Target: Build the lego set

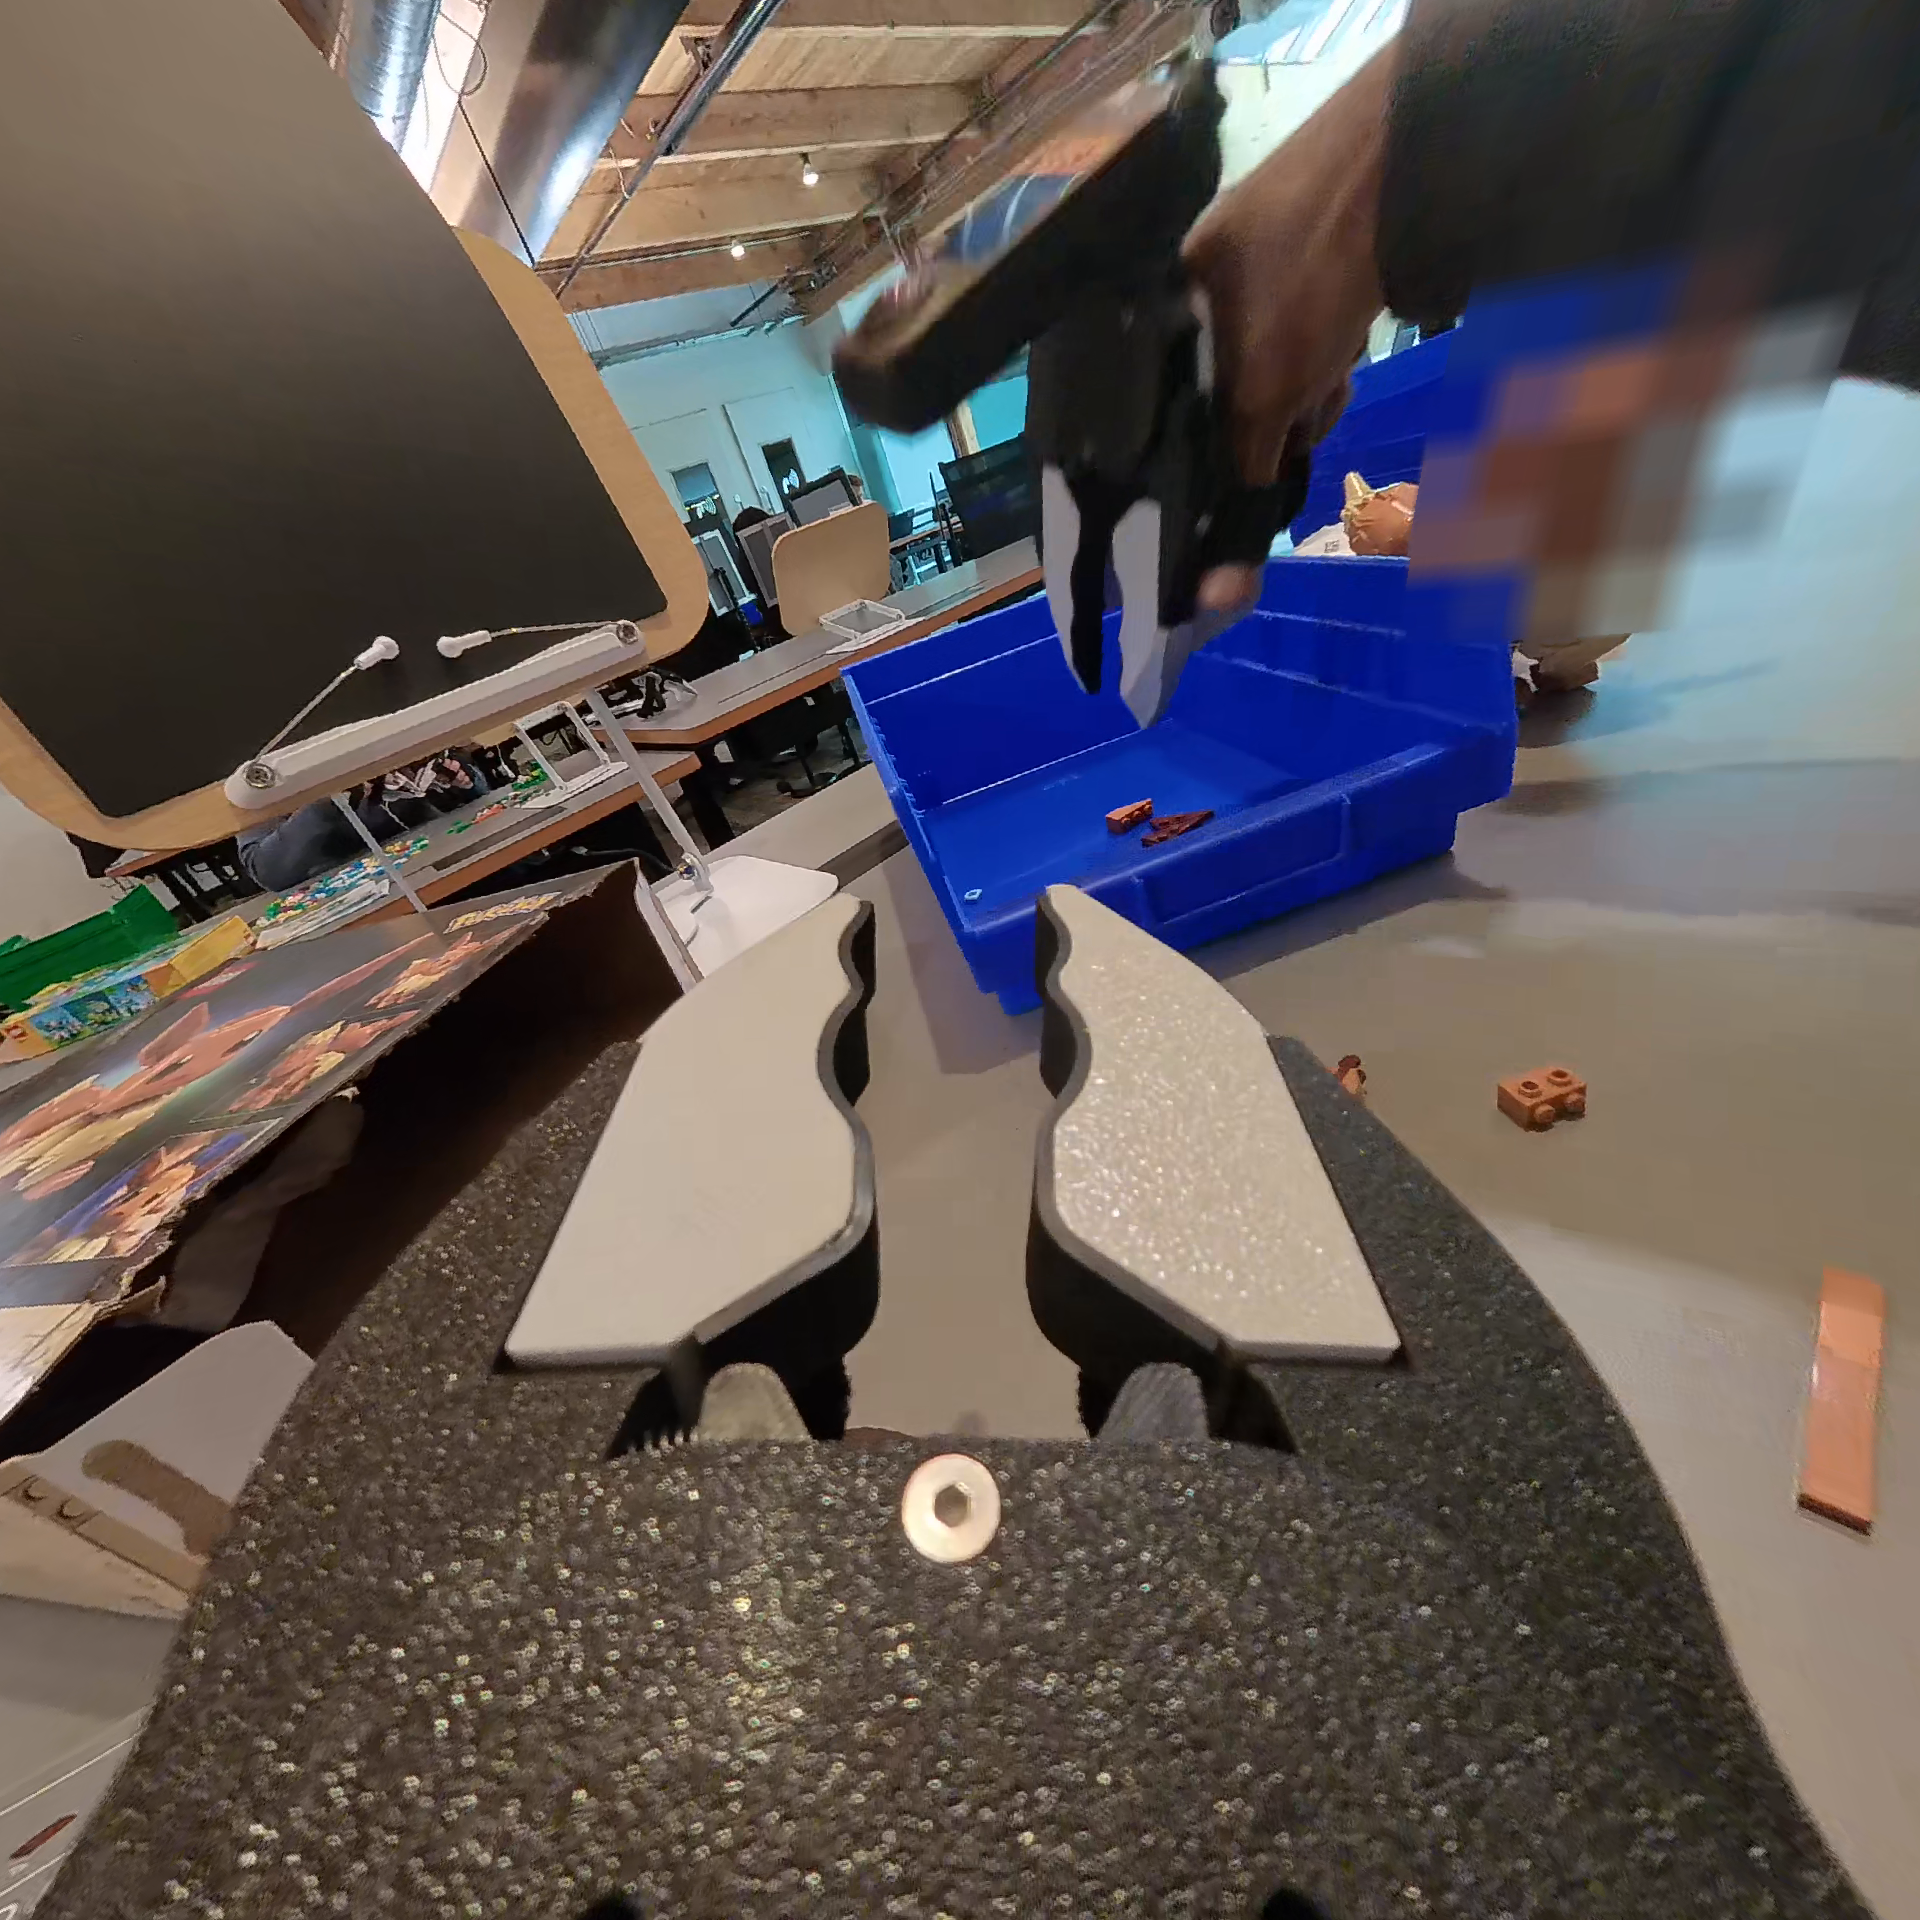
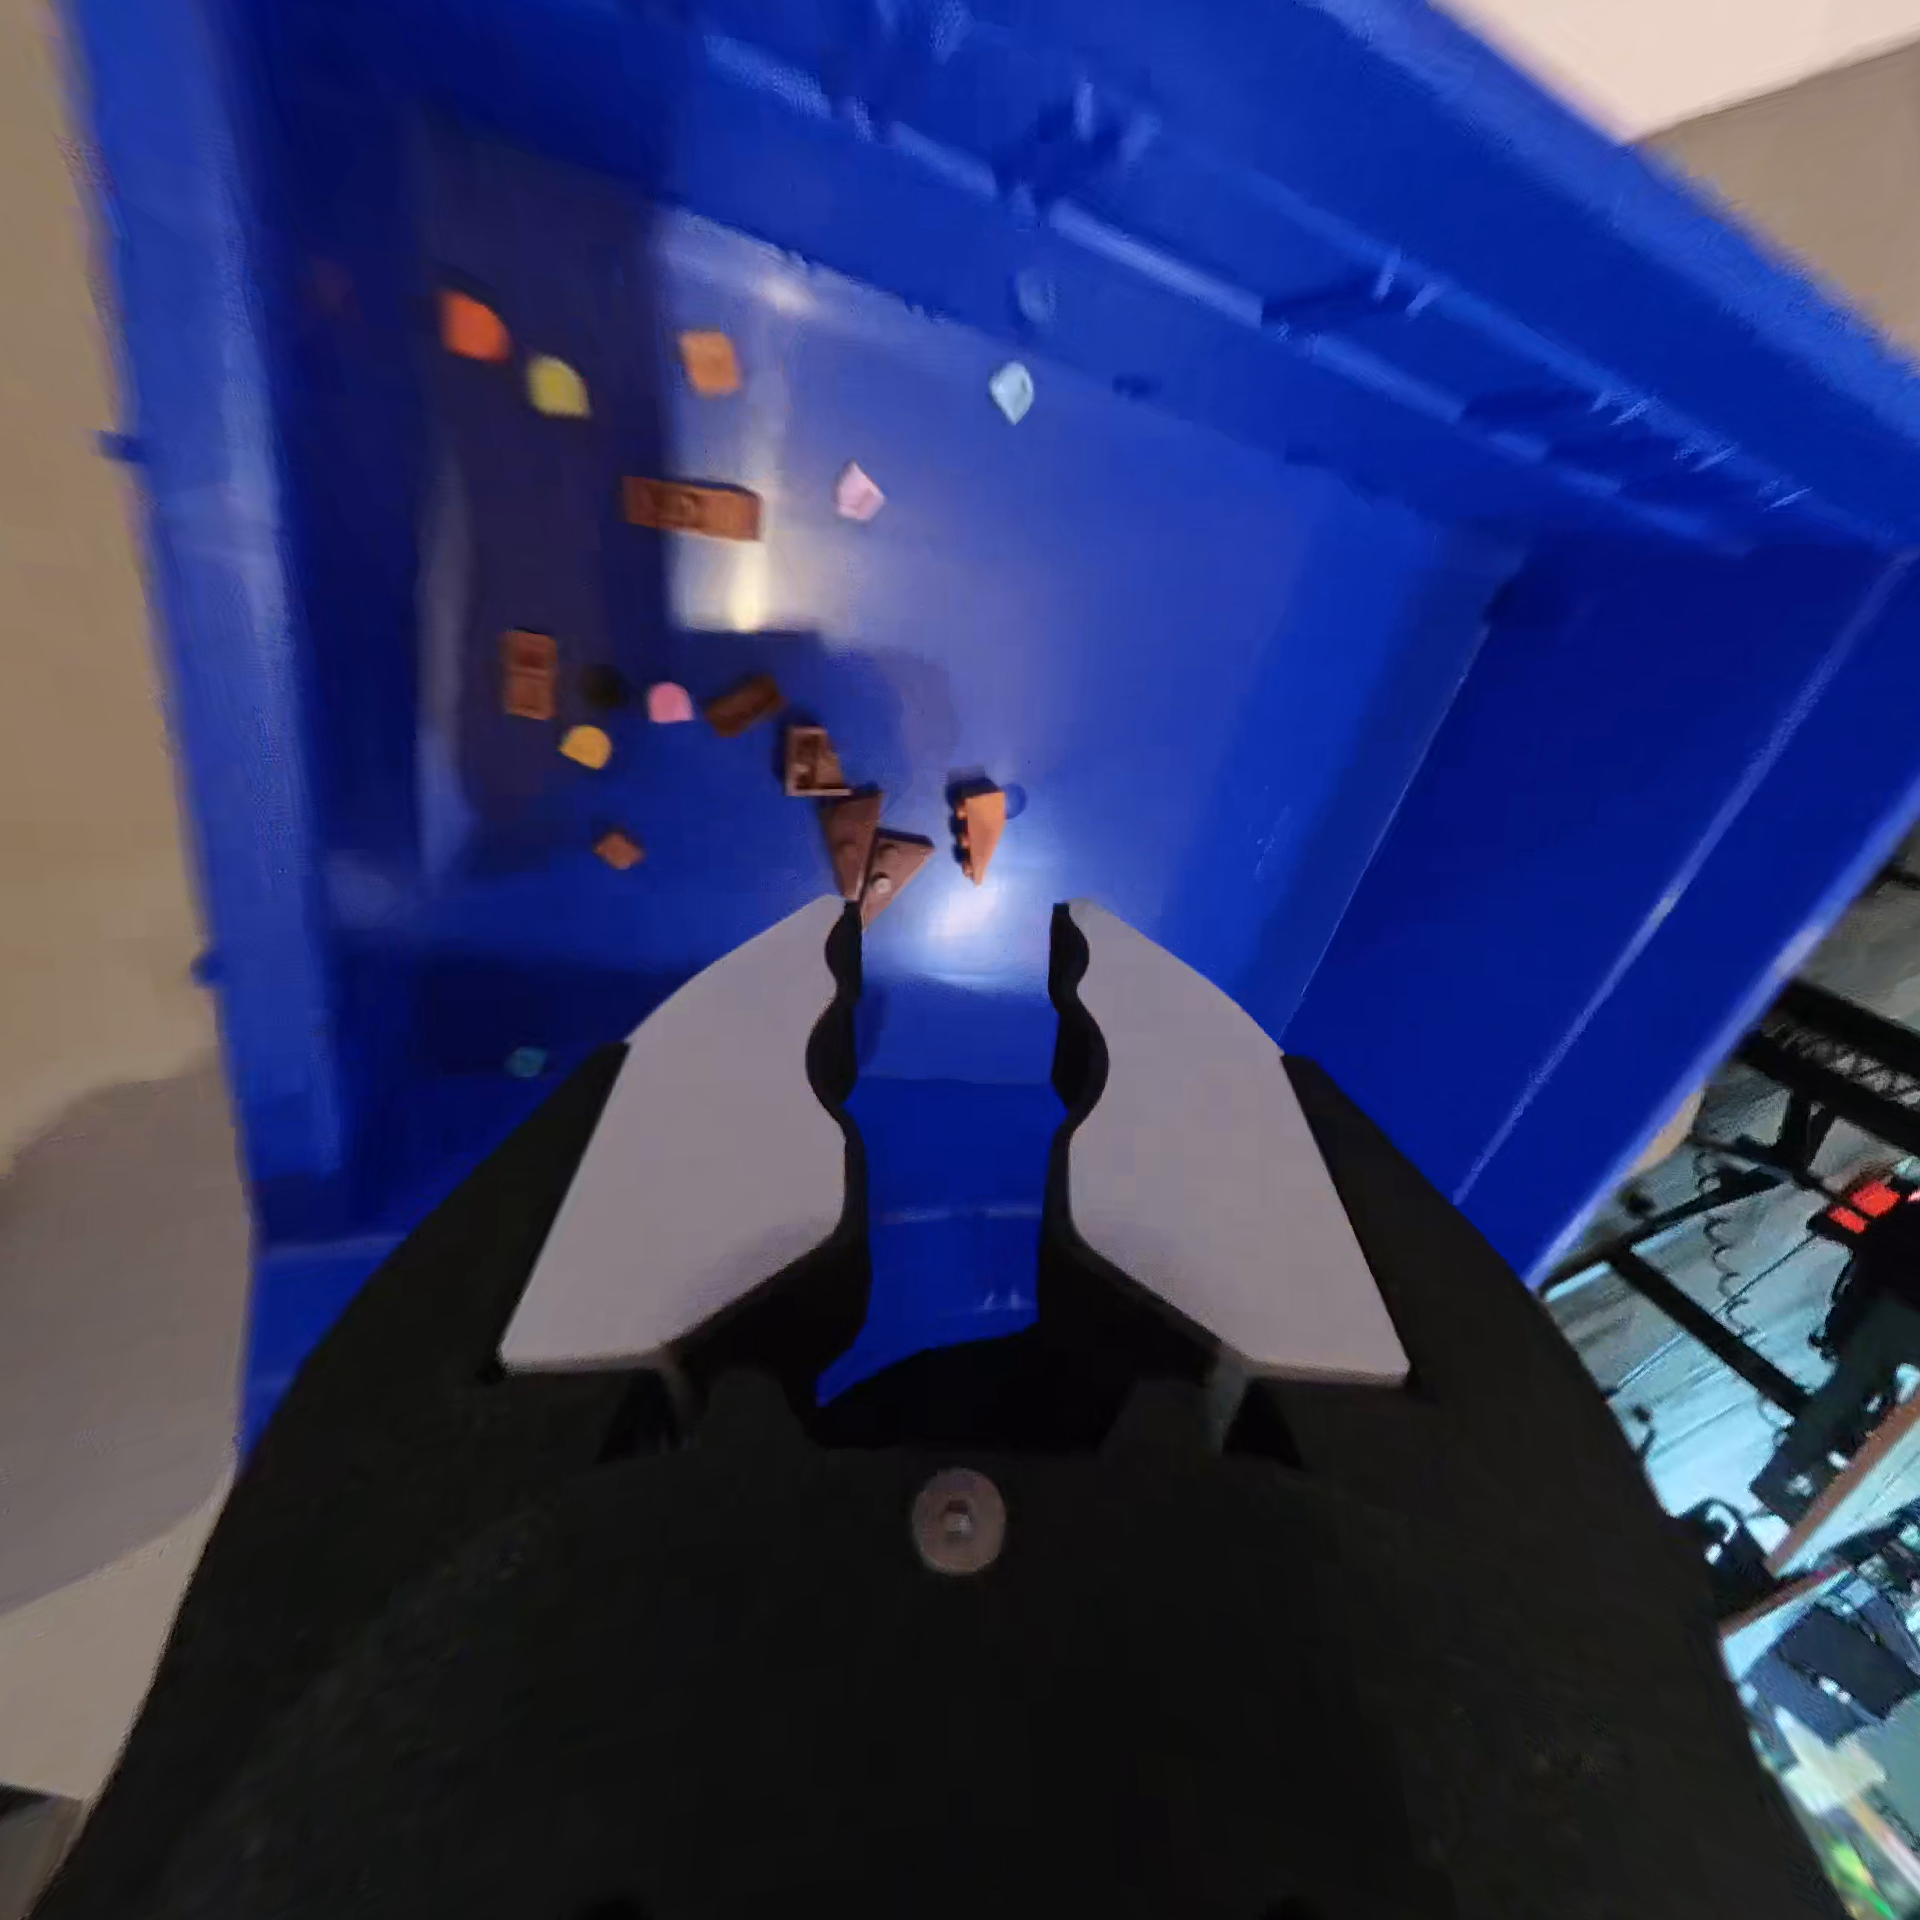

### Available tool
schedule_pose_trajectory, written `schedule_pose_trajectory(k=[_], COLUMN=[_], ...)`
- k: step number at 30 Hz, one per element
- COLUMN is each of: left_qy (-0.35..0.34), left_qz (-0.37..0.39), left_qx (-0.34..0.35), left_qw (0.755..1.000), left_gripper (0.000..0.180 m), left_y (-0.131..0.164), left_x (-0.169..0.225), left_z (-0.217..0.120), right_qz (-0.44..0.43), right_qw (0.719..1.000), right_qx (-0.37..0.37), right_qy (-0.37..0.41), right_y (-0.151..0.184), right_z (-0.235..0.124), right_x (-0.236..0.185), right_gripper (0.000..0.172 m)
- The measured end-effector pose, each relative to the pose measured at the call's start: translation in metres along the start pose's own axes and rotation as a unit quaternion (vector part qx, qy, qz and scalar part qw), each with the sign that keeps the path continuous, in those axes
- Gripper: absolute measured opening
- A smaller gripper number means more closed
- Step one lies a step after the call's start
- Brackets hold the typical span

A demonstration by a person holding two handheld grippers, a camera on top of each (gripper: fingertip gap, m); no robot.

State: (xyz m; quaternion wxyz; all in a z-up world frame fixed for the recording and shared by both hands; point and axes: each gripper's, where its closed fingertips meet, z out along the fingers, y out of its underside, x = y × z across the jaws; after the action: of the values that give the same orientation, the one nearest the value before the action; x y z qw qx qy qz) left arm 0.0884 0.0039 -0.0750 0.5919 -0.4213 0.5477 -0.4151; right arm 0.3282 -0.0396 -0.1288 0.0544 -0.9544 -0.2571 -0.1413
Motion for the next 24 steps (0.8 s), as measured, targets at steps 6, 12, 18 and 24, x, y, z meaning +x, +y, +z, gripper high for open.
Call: schedule_pose_trajectory(k=[6, 12, 18, 24], left_qy=[0.010, 0.012, 0.004, 0.002], left_qz=[-0.012, -0.016, -0.016, -0.021], left_qx=[-0.001, 0.004, 0.010, 0.007], left_qw=[1.000, 1.000, 1.000, 1.000], left_gripper=[0.029, 0.029, 0.029, 0.029], left_y=[0.001, -0.003, -0.007, -0.003], left_x=[0.001, 0.001, -0.004, -0.005], left_z=[0.000, -0.002, -0.005, -0.003], right_qz=[0.015, 0.024, 0.020, -0.126], right_qw=[0.998, 0.994, 0.998, 0.979], right_qx=[-0.037, -0.089, -0.033, 0.124], right_qy=[-0.041, -0.064, -0.053, -0.102], right_y=[0.003, 0.016, -0.003, -0.040], right_z=[0.043, 0.065, 0.032, -0.052], right_x=[0.009, 0.007, -0.008, -0.142], right_gripper=[0.034, 0.025, 0.010, 0.009])
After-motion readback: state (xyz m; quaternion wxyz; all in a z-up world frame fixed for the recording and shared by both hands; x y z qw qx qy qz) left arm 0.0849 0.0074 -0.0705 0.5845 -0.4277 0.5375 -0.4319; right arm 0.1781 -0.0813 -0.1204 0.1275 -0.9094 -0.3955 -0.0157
